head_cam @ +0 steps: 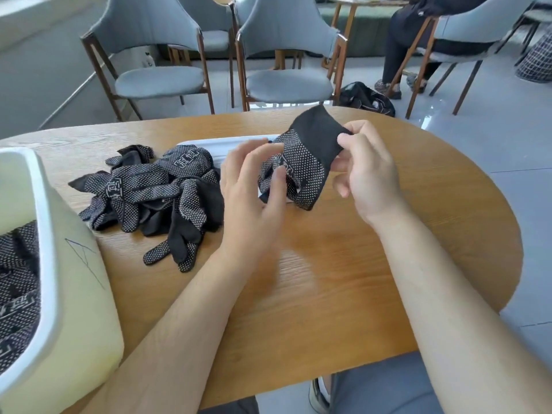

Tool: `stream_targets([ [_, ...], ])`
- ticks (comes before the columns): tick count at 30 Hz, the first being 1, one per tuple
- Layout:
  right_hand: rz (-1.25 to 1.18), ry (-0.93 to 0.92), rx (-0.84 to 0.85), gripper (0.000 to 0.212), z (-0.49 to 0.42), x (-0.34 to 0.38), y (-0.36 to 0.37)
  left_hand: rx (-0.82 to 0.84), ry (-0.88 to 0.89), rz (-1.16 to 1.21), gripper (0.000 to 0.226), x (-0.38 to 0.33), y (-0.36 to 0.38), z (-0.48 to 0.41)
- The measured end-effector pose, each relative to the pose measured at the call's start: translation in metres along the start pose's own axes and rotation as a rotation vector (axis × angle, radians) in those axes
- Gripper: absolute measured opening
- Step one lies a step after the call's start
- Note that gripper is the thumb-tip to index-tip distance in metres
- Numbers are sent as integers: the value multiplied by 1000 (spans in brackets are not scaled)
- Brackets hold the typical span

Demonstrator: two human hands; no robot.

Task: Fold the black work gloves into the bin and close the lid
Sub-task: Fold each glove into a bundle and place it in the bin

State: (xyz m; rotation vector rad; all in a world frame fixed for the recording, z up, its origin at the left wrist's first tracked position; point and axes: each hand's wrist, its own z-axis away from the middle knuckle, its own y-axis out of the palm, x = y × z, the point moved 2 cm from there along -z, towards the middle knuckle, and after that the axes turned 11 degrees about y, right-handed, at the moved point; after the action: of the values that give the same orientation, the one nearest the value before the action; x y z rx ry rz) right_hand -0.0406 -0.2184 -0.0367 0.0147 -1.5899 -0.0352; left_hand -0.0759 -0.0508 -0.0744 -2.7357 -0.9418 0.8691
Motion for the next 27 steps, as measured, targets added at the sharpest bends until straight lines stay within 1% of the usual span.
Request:
stream_targets([
  [2, 25, -5, 75, 4, 5, 12, -10, 81, -65, 124, 45, -12, 3, -10],
  [4, 54, -2, 123, 2, 10, 20, -19, 214, -270, 359, 59, -18, 8, -21],
  [5, 73, 3, 130, 4, 12, 22, -23, 274, -398, 510, 56, -19, 10, -26],
  [6, 98, 8, 122, 9, 13, 22, -27, 327, -502, 633, 48, -17, 13, -29],
  [7, 125, 10, 110, 13, 13, 23, -31, 379, -554, 680, 35, -15, 15, -31],
  [9, 211, -8, 70, 11, 11, 21, -38, 476, -558, 618, 15, -10, 18, -35],
  [11, 338, -82, -22, 9, 9, 18, -43, 526, -510, 483, 8, -10, 22, -41],
  [12, 376, -140, -81, 9, 8, 17, -46, 519, -447, 391, 9, -12, 23, -46],
  [14, 357, -274, -168, 5, 12, 22, -49, 426, -281, 229, 13, -18, 23, -58],
  [15, 327, -342, -193, 6, 15, 25, -50, 364, -201, 198, 11, -22, 23, -62],
  [17, 314, -454, -205, 10, 22, 27, -52, 285, -80, 179, 8, -28, 23, -64],
  [19, 373, -514, -173, 10, 33, 21, -55, 295, 5, 142, 14, -29, 25, -56],
  [20, 406, -517, -142, 11, 40, 15, -57, 333, 37, 110, 17, -27, 26, -47],
  [22, 500, -461, -44, 14, 51, -5, -63, 447, 112, 39, 11, -17, 28, -23],
  [24, 638, -339, 79, 16, 62, -27, -70, 591, 208, -31, 13, -6, 26, 7],
  [27, 732, -188, 229, 21, 80, -50, -77, 769, 259, -66, 15, 1, 14, 39],
])
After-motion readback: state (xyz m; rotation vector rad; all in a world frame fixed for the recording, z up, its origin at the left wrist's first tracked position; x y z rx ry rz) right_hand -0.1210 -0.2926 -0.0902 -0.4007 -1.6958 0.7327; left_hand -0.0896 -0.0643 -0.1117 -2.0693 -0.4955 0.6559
